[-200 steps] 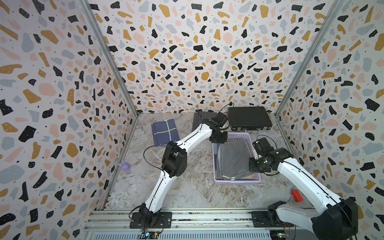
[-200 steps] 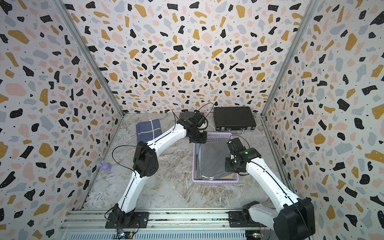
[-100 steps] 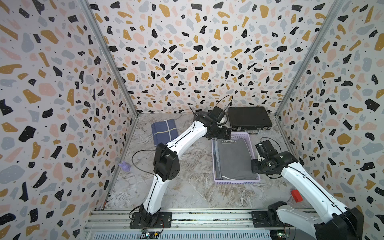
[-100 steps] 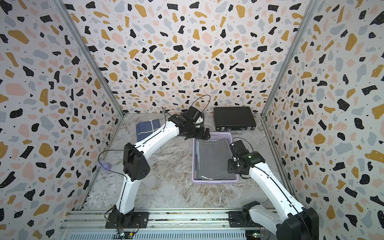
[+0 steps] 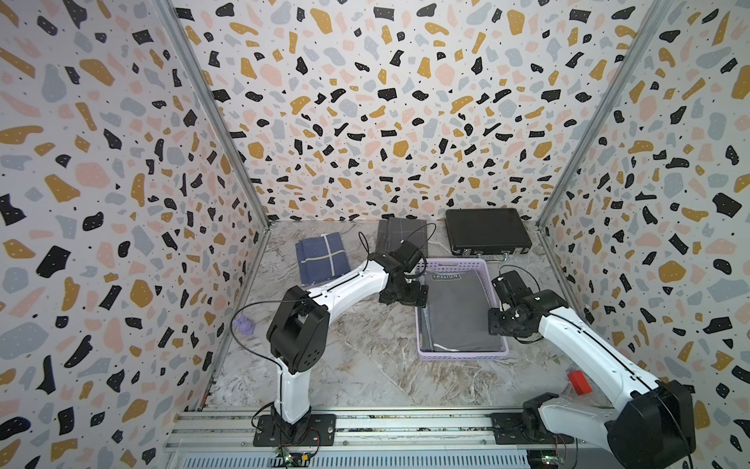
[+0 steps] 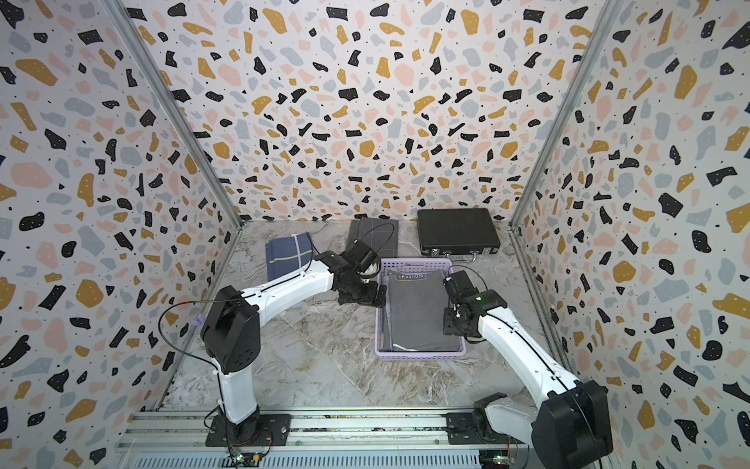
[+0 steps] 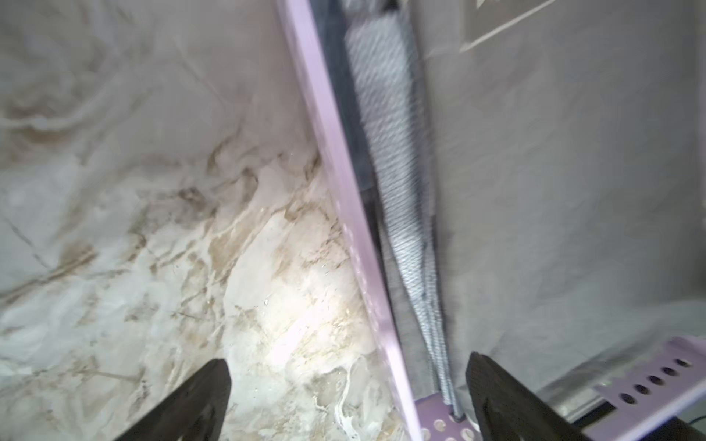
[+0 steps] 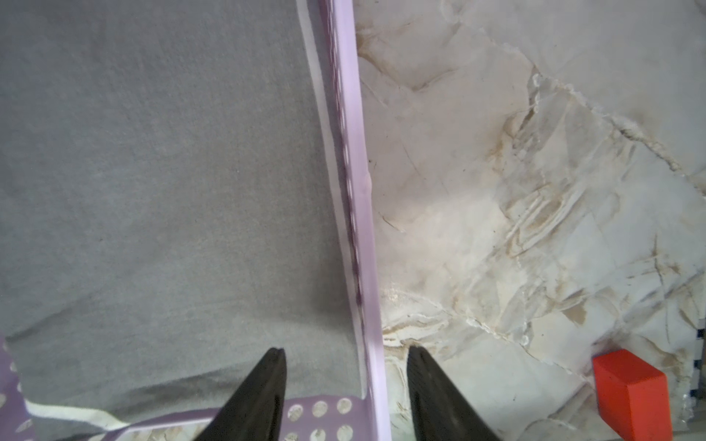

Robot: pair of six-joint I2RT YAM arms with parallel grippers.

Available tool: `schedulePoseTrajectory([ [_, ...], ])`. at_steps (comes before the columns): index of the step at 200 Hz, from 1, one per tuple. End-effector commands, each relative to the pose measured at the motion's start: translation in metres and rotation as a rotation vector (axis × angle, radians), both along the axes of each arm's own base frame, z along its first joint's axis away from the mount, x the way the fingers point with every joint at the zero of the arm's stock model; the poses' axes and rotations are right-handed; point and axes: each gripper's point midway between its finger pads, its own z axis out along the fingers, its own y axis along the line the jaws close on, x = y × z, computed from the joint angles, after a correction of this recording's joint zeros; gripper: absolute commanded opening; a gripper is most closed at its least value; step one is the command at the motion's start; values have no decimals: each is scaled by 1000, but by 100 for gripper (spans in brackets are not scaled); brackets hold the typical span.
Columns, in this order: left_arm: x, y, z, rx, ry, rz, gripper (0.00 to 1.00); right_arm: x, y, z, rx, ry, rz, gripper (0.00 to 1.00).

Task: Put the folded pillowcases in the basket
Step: Place the pillowcase in the basket, then move the pillowcase to the center of the board.

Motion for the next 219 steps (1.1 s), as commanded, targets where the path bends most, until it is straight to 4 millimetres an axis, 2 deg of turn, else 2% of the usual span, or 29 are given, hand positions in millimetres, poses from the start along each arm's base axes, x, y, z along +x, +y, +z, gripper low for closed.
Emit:
schedulePoseTrajectory([
  [1,11,-16,10,-86,-57,19,99,4,-1,-3,0,-7,-29,56],
  [17,7,-21,4,-102,-45,11,98,3,-2,-7,-4,-4,-34,56],
  [29,6,-20,8,-103,-53,13,98,1,-3,-9,-6,1,-36,56],
  [39,9,-14,18,-89,-99,16,98,-1,-3,-9,-3,0,-37,56],
  [52,19,3,43,-63,-195,23,100,-3,-3,-4,9,-15,-37,56],
  [73,44,51,77,-23,-285,115,100,-3,0,11,42,-57,-32,56],
  [85,63,88,87,-8,-288,204,100,-3,8,18,94,-76,-14,57],
  [100,90,141,91,35,-288,336,100,0,31,28,209,-100,42,59],
  [121,122,209,75,61,-243,523,99,3,54,45,273,-139,126,60],
  [137,141,243,56,63,-181,617,99,8,69,60,305,-169,183,60],
  [146,149,256,46,83,-151,641,99,11,76,68,321,-183,207,60],
  [178,174,277,5,150,-24,660,100,21,95,85,365,-215,266,60],
  [194,182,283,-15,176,17,669,100,24,103,83,383,-212,283,59],
  [219,187,280,-43,173,74,658,100,25,108,70,395,-187,294,58],
])
